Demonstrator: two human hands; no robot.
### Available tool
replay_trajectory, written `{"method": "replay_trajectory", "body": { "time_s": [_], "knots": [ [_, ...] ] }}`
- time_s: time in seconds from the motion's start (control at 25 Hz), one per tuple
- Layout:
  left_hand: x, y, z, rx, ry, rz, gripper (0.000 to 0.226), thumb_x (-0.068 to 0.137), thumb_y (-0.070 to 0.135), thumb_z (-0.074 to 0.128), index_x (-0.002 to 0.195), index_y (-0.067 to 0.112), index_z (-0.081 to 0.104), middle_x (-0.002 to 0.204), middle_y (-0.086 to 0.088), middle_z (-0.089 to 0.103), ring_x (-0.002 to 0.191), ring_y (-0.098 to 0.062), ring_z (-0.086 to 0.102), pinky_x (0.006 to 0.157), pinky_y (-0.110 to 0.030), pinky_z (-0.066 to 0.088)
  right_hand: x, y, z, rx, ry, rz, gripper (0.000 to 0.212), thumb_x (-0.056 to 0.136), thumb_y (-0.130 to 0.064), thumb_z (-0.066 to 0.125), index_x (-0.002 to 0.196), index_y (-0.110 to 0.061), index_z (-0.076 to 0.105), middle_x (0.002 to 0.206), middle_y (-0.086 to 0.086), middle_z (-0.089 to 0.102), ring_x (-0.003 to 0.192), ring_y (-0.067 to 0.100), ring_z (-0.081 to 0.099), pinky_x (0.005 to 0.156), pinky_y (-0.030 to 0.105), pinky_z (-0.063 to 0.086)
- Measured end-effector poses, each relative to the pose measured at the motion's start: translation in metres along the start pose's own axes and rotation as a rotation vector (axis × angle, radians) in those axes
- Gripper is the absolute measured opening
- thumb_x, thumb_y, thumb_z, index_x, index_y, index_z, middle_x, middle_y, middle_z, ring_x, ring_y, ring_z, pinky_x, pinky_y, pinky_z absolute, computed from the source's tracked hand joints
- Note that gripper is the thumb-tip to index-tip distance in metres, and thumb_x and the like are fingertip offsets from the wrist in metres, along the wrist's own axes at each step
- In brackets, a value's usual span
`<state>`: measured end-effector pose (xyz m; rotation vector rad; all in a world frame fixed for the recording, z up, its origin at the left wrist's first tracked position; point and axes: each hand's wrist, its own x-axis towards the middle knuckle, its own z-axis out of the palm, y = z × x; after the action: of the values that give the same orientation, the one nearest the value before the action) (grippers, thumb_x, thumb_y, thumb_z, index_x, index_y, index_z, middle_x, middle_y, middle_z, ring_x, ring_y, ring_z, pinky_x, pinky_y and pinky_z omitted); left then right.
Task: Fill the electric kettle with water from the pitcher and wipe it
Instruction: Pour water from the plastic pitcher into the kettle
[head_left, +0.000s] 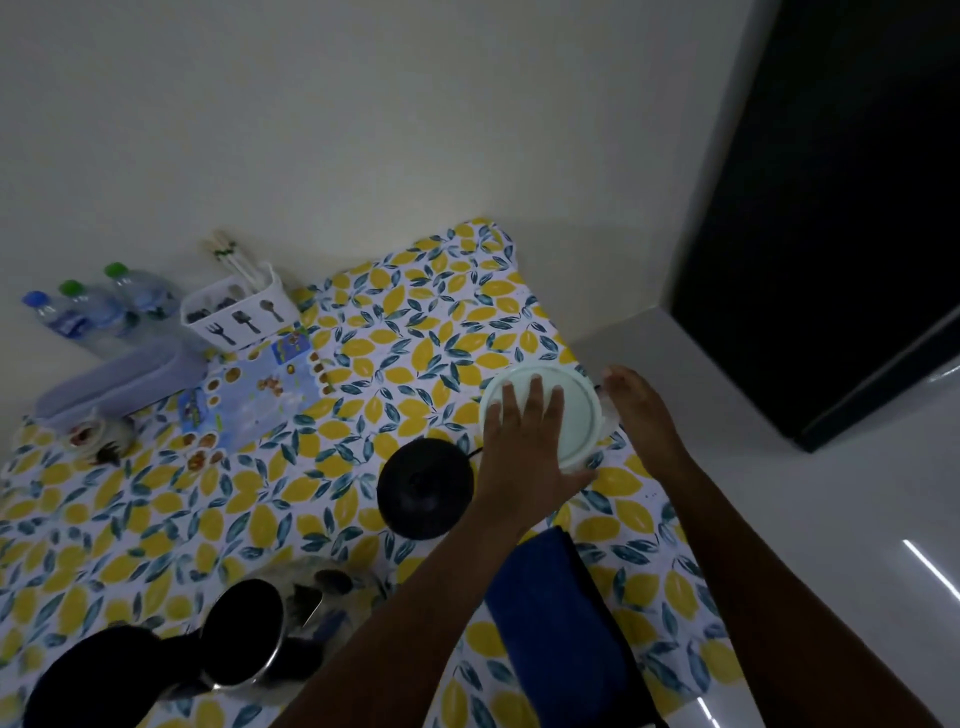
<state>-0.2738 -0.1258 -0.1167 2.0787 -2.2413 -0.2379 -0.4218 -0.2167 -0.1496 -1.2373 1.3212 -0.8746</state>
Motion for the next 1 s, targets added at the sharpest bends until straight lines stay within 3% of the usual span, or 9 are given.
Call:
{"method": "replay_trajectory", "body": {
  "time_s": [0.12, 0.24, 0.32, 0.48, 0.64, 0.8, 0.92, 1.0],
  "knots": [
    [0.003, -0.001, 0.009, 0.087, 0.021, 0.002, 0.092, 0.078, 0.065, 0.053, 0.147, 0.012, 0.022, 0.156, -0.02, 0.023, 0.141, -0.05, 0.019, 0.112, -0.064, 0.024, 0.012, 0.007, 0.005, -0.02, -0.073, 0.02, 0.027, 0.086, -0.04, 0.053, 0.098, -0.019, 0.065, 0.092, 0.001, 0.066, 0.075, 0.011, 0.061, 0.062, 0.023, 0.048],
    [0.004, -0.002, 0.009, 0.113, 0.048, 0.013, 0.084, 0.082, 0.061, 0.05, 0.146, 0.014, 0.023, 0.156, -0.019, 0.025, 0.14, -0.05, 0.021, 0.111, -0.063, 0.025, 0.02, 0.008, 0.003, -0.04, -0.159, 0.035, 0.024, 0.087, -0.038, 0.053, 0.095, -0.02, 0.069, 0.086, 0.005, 0.068, 0.063, 0.013, 0.06, 0.054, 0.025, 0.047],
    [0.003, -0.003, 0.009, 0.127, 0.037, 0.023, 0.082, 0.084, 0.061, 0.044, 0.147, 0.014, 0.021, 0.157, -0.019, 0.022, 0.141, -0.05, 0.019, 0.111, -0.063, 0.022, 0.022, 0.01, 0.001, -0.045, -0.209, 0.014, 0.022, 0.092, -0.029, 0.052, 0.094, -0.015, 0.069, 0.072, 0.005, 0.063, 0.047, 0.01, 0.048, 0.045, 0.022, 0.039],
    [0.002, -0.004, 0.006, 0.106, 0.031, 0.013, 0.08, 0.085, 0.061, 0.042, 0.147, 0.015, 0.02, 0.158, -0.019, 0.02, 0.142, -0.048, 0.016, 0.113, -0.062, 0.021, 0.021, 0.014, 0.004, 0.037, -0.156, 0.066, 0.023, 0.081, -0.032, 0.057, 0.087, -0.011, 0.066, 0.067, 0.002, 0.056, 0.049, 0.011, 0.041, 0.047, 0.025, 0.031],
    [-0.007, -0.012, 0.003, 0.039, -0.008, 0.038, 0.083, 0.082, 0.064, 0.034, 0.149, 0.017, 0.018, 0.159, -0.017, 0.018, 0.144, -0.045, 0.014, 0.114, -0.06, 0.023, -0.002, 0.016, 0.012, 0.17, -0.023, 0.101, 0.009, 0.083, -0.018, 0.062, 0.075, -0.015, 0.063, 0.067, 0.002, 0.054, 0.051, 0.014, 0.04, 0.045, 0.025, 0.031],
    [-0.032, -0.023, -0.005, -0.008, -0.069, 0.042, 0.091, 0.082, 0.058, 0.053, 0.15, 0.026, 0.003, 0.162, -0.011, 0.001, 0.146, -0.04, -0.002, 0.117, -0.058, 0.016, -0.04, 0.0, 0.024, 0.202, 0.02, 0.046, 0.013, 0.086, -0.008, 0.062, 0.074, -0.014, 0.061, 0.066, -0.002, 0.056, 0.045, 0.0, 0.045, 0.043, 0.014, 0.036],
    [-0.063, -0.024, -0.019, 0.021, -0.009, 0.026, 0.096, 0.078, 0.056, 0.062, 0.15, 0.024, 0.008, 0.161, -0.013, 0.008, 0.145, -0.043, 0.007, 0.115, -0.06, 0.021, -0.066, -0.012, 0.034, 0.199, -0.014, -0.003, 0.02, 0.088, -0.01, 0.061, 0.07, -0.02, 0.06, 0.058, -0.008, 0.054, 0.044, 0.009, 0.04, 0.042, 0.02, 0.032],
    [-0.086, -0.027, -0.027, 0.059, 0.061, 0.006, 0.097, 0.075, 0.058, 0.064, 0.15, 0.021, 0.014, 0.159, -0.015, 0.017, 0.143, -0.045, 0.016, 0.11, -0.06, 0.025, -0.084, -0.021, 0.043, 0.168, -0.042, -0.026, 0.016, 0.087, -0.015, 0.062, 0.072, -0.019, 0.059, 0.06, 0.0, 0.051, 0.045, 0.016, 0.034, 0.044, 0.026, 0.029]
  ]
}}
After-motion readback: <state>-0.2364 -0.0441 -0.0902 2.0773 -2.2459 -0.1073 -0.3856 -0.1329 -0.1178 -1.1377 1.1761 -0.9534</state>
